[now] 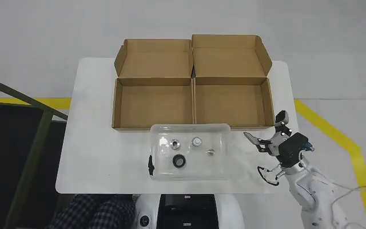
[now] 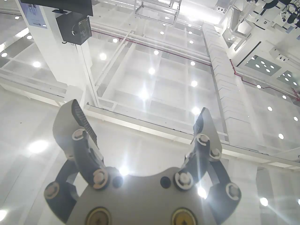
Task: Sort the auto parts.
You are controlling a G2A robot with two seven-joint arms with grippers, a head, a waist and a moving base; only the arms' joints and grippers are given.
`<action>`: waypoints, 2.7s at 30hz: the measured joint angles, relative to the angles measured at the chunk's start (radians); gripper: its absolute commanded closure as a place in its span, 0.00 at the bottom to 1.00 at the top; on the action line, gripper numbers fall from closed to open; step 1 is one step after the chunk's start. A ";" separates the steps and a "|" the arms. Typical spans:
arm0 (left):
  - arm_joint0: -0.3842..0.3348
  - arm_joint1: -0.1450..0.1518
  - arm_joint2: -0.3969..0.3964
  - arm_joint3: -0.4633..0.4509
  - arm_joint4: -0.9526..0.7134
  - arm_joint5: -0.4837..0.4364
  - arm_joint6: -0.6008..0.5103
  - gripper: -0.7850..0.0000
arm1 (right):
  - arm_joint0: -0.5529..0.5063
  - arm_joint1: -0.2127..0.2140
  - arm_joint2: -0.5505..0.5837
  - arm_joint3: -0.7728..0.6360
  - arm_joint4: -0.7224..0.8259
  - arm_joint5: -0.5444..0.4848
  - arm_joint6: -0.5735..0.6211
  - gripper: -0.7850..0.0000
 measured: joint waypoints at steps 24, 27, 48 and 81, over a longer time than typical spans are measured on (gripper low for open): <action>0.000 0.000 0.000 0.000 0.000 0.000 0.000 0.00 | 0.055 0.007 -0.226 -0.100 -0.108 -0.106 0.204 0.00; 0.000 0.000 0.000 0.000 0.000 0.000 0.000 0.00 | 0.074 0.007 -0.254 -0.109 -0.110 -0.116 0.261 0.00; 0.000 0.000 0.000 0.000 0.000 0.000 0.000 0.00 | 0.199 0.002 -0.447 -0.011 -0.179 -0.117 0.442 0.00; 0.000 0.000 0.000 0.000 0.000 0.000 0.000 0.00 | 0.246 0.017 -0.453 0.010 -0.101 -0.132 0.480 1.00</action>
